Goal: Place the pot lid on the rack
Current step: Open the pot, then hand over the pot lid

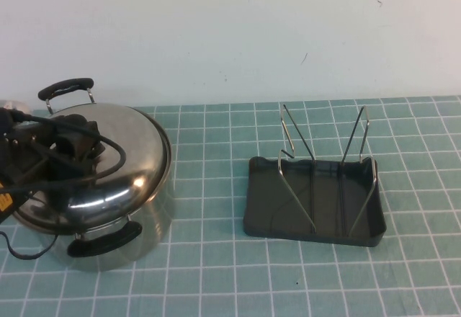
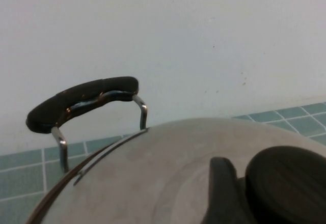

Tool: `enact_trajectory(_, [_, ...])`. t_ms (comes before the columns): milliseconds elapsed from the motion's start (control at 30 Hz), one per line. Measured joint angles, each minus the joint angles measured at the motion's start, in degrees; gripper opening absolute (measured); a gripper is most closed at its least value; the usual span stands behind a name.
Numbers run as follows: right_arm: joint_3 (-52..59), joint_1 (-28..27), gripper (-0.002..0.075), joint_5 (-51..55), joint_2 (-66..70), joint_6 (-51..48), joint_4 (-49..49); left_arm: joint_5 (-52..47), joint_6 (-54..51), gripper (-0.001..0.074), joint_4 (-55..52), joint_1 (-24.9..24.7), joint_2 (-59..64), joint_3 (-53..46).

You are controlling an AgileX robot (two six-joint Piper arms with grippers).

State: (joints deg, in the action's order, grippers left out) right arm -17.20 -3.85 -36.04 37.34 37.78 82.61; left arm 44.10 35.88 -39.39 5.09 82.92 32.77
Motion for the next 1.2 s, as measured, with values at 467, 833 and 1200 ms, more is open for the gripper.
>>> enact_trajectory(467, [-0.93,0.0,-0.0001,-8.67,0.0,1.9,-7.37,17.43,1.01,0.0328,5.58,0.0,-0.07,0.09])
enact_trajectory(833, [-20.51,0.0,-0.0001,-20.24,0.72,22.97,-7.69,20.11,4.27,0.0328,12.09,-2.44,-15.13,0.09])
enact_trajectory(1200, [-29.63,2.7,-0.0001,-32.6,11.59,44.17,-5.72,20.95,4.41,0.0328,15.01,-8.77,-24.19,2.09])
